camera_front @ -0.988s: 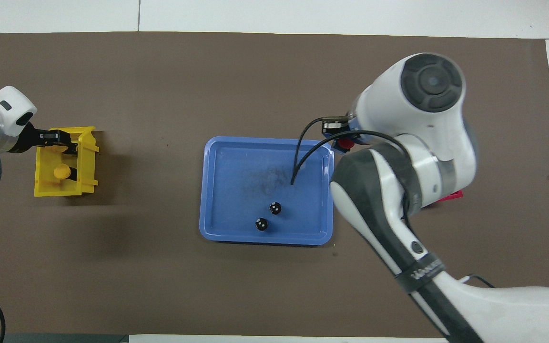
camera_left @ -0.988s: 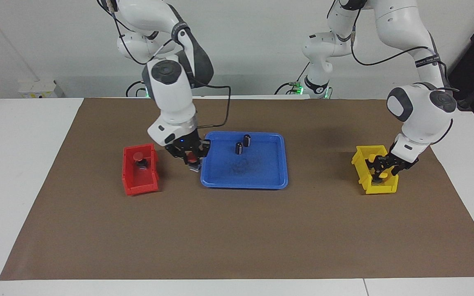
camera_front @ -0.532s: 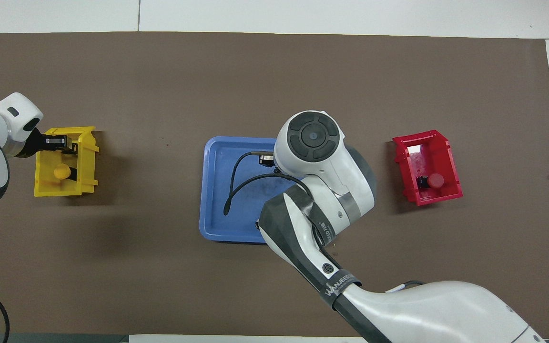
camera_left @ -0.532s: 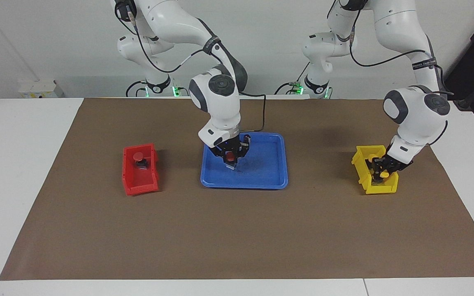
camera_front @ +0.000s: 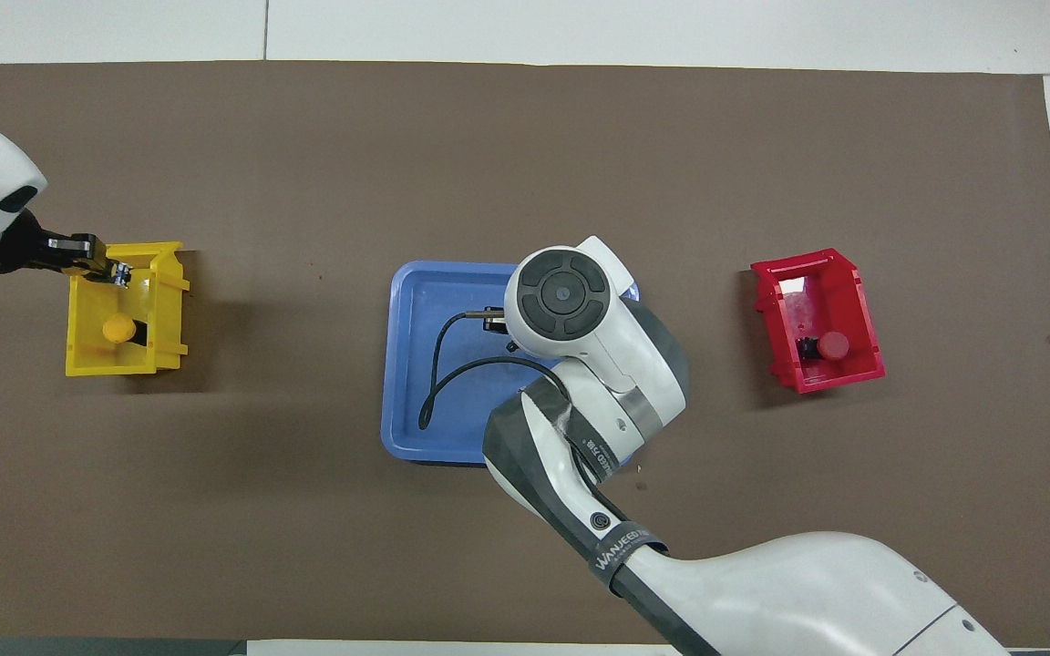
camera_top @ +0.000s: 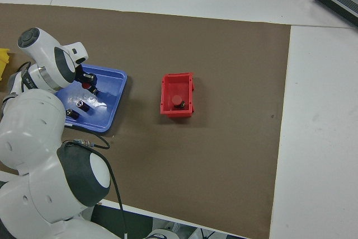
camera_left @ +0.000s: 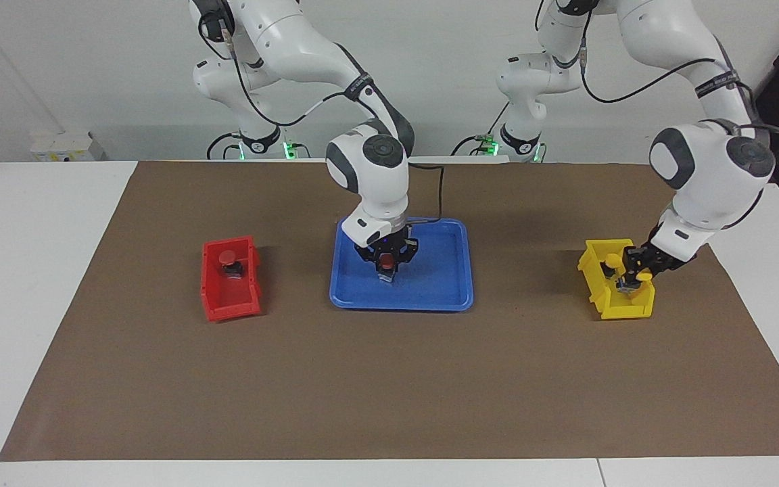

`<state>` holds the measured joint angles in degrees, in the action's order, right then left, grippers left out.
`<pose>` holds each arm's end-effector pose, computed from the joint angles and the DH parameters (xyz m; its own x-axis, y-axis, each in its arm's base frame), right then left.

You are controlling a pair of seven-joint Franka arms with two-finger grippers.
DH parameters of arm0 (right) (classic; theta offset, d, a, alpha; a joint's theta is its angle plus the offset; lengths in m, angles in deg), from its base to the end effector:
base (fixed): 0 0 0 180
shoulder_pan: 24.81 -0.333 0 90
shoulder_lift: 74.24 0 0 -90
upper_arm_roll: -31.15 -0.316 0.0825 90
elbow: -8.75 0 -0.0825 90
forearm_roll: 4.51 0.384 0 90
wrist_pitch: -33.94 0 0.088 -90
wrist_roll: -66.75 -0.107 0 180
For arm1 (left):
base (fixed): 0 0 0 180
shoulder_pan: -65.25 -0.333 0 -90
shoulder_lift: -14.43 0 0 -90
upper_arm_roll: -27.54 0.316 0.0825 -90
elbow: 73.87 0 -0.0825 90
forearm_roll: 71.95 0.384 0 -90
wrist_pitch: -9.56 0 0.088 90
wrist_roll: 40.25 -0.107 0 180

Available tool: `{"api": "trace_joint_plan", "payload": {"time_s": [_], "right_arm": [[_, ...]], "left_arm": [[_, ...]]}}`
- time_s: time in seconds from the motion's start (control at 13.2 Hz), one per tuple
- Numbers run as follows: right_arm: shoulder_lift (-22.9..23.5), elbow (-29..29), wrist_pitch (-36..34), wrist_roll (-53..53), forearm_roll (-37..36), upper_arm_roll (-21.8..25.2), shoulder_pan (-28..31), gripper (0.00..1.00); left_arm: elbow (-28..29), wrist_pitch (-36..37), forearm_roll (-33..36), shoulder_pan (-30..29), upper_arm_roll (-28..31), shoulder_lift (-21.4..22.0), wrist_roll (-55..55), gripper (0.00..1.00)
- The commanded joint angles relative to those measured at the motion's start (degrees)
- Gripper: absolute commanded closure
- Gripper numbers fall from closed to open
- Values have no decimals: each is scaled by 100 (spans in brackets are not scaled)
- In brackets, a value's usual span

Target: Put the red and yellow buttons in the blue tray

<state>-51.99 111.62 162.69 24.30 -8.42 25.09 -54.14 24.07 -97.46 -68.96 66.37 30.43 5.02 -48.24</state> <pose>0.5359 0.3717 0.3408 0.9940 -0.0921 0.0593 -0.0902 -0.9954 -0.0326 0.6112 0.0212 0.4882 0.9922 -0.1239 -0.0141 -0.1245 -0.9906 -0.0566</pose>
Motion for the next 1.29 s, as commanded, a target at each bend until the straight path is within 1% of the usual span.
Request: {"api": "trace_joint_plan", "payload": {"time_s": [0.0,0.08,0.15,0.23,0.3,0.38,0.46,0.61,0.68,0.76,0.91,0.99,1.14,1.22], "right_arm": [[-80,-221,-128,-54,-276,43,155,17],[-150,-432,-496,-19,-355,35,339,17],[-351,-530,-856,173,-365,26,593,17],[-666,-461,-1094,680,-313,17,891,17],[-1009,-269,-1384,1259,-269,8,1181,17],[-1386,107,-1544,1683,-199,8,1445,17],[-1695,485,-1528,2131,2,8,1692,17],[-2004,935,-1528,3141,101,17,2105,17],[-2066,1111,-1467,3503,101,17,2359,17],[-2154,1382,-1162,3802,101,17,2501,17],[-2321,1936,-555,4496,101,17,2932,17],[-2365,2174,-274,4569,101,17,2986,18],[-2471,2561,202,4727,101,17,3109,19],[-2462,2632,308,4867,110,17,3153,21]], "left_arm": [[-932,1153,271,178,63,-9,165,99],[-1169,1514,342,204,19,113,270,99],[-1241,1709,334,326,-7,149,524,99],[-1250,1841,334,632,-16,185,987,99],[-1233,1825,308,1053,-8,211,1505,99],[-1163,1755,281,1431,-16,298,2137,99],[-1015,1624,220,1766,-34,325,2630,99],[-742,1151,-105,2408,-34,265,3536,99],[-671,765,-193,2733,-34,90,4019,99],[-636,405,-255,3058,-43,-225,4433,99],[-452,-211,-438,3376,-43,-561,4778,99],[-285,-527,-492,3473,-43,-658,4841,99],[197,-1020,-597,3658,-43,-668,4842,99],[443,-1249,-598,3763,-43,-685,4859,99]]}}
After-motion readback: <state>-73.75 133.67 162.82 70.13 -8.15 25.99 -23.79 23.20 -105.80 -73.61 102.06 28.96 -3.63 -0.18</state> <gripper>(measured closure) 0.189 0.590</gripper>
